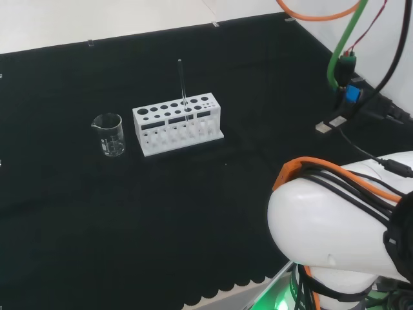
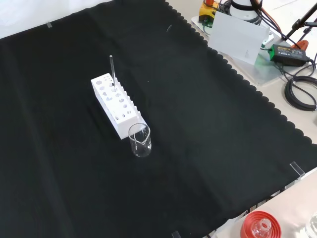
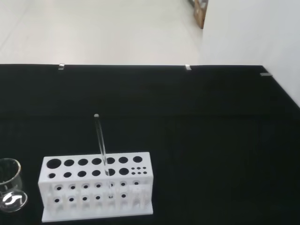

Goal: Take the glass rod from the white test tube rack.

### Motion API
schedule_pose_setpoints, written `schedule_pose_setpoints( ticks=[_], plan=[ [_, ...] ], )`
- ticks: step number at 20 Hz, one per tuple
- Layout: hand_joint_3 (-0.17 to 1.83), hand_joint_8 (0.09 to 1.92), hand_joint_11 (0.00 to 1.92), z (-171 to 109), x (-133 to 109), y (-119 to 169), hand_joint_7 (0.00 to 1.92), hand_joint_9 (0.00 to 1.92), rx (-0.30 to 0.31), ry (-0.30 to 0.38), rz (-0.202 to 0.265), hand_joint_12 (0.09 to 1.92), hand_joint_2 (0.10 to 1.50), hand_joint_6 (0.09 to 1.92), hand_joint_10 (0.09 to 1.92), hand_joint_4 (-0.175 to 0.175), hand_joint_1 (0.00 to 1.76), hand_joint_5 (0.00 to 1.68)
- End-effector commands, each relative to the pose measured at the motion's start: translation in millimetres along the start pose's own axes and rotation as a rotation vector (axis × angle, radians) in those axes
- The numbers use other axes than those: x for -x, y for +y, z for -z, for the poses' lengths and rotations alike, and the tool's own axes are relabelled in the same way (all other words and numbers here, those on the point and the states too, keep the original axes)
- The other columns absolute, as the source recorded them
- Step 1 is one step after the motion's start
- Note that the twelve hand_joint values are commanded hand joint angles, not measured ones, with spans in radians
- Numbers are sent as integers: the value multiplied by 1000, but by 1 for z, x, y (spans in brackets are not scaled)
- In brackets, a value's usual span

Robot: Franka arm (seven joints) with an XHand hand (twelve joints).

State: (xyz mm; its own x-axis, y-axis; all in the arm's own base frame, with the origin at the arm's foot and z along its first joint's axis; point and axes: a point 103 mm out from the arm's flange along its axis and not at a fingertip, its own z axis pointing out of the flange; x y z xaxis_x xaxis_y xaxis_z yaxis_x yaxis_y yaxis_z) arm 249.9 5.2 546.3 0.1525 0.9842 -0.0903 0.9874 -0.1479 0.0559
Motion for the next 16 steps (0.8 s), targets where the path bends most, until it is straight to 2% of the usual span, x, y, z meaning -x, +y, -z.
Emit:
schedule_pose_setpoints(
  ticks=[1,4,10,16],
  plan=[
    [555,763,186,2,-21,23,12,218,-5,5,50,1507,724,87,934,-10,577,187],
    [555,777,218,-2,-29,34,32,247,-15,4,56,1500,720,87,935,-15,590,209],
    [555,810,325,-11,-42,57,101,339,-27,24,98,1458,713,87,948,-19,612,249],
    [557,823,349,-22,-51,78,130,362,-50,19,125,1449,712,87,949,-19,613,267]
  ],
)
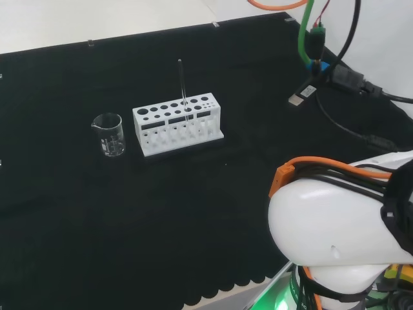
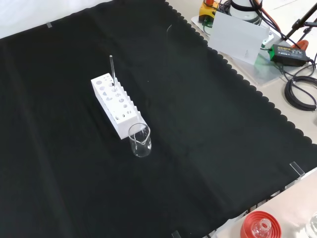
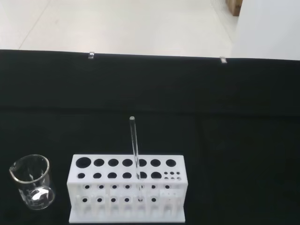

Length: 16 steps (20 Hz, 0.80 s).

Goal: Take the glass rod from the white test tube rack.

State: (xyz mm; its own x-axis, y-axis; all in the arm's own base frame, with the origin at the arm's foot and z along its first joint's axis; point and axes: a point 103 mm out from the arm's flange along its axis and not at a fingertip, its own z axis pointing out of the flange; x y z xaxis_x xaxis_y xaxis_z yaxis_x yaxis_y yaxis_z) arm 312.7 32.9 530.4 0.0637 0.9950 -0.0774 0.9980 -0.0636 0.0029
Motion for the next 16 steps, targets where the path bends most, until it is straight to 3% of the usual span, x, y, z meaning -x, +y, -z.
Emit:
schedule_pose_setpoints(
  ticks=[1,16],
  plan=[
    [558,824,350,-8,-12,26,133,364,-9,1,40,1448,712,87,949,-19,613,270],
    [562,847,373,-48,-30,84,190,396,-67,5,99,1440,706,87,949,-21,600,308]
  ],
)
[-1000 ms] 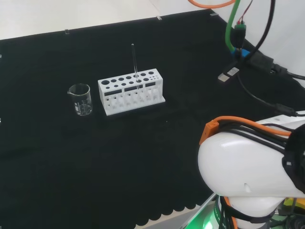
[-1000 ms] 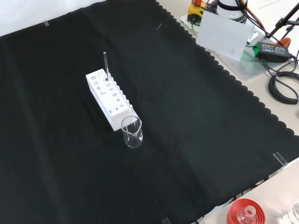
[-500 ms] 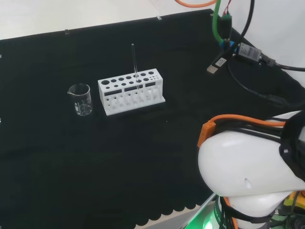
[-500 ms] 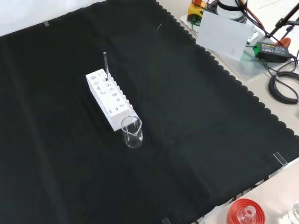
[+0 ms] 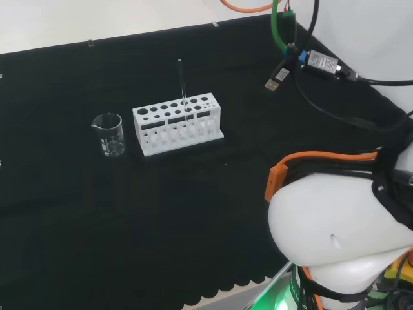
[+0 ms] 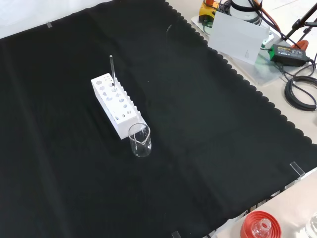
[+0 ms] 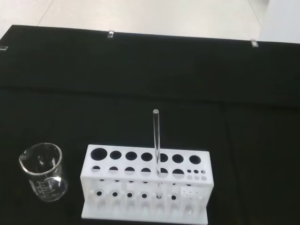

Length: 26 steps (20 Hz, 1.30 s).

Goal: Take the glass rod from the white test tube rack.

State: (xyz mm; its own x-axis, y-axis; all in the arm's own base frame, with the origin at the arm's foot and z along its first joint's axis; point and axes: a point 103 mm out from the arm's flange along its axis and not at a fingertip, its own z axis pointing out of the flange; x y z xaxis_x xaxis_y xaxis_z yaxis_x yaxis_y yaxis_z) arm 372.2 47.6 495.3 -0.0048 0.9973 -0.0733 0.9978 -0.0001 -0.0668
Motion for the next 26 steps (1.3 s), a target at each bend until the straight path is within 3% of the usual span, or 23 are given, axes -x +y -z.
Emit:
schedule_pose_setpoints(
  ticks=[1,26],
  plan=[
    [563,849,377,-15,-8,30,196,401,-6,4,34,1439,704,87,950,-22,600,313],
    [570,871,432,-113,6,101,294,475,-153,35,102,1412,700,109,935,-31,600,356]
  ],
)
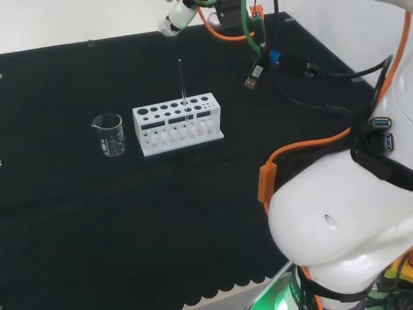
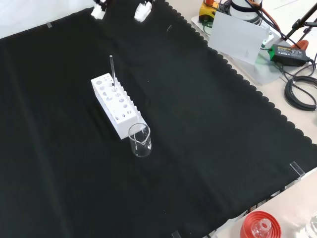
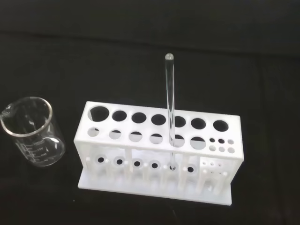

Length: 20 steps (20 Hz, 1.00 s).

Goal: Take the glass rod from the white test tube rack.

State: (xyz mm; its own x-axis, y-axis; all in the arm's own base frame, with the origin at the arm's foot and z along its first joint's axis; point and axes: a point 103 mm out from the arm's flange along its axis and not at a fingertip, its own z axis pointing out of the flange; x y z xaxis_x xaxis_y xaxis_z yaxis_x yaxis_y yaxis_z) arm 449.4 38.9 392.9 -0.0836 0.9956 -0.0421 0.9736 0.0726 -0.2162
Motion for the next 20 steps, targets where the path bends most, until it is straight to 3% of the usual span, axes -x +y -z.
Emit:
schedule_pose_setpoints(
  ticks=[1,20],
  plan=[
    [570,872,432,-15,6,22,297,477,-13,7,27,1412,700,110,935,-31,601,357],
    [570,878,442,-55,17,52,329,496,-90,33,44,1408,708,140,929,-34,593,367]
  ],
)
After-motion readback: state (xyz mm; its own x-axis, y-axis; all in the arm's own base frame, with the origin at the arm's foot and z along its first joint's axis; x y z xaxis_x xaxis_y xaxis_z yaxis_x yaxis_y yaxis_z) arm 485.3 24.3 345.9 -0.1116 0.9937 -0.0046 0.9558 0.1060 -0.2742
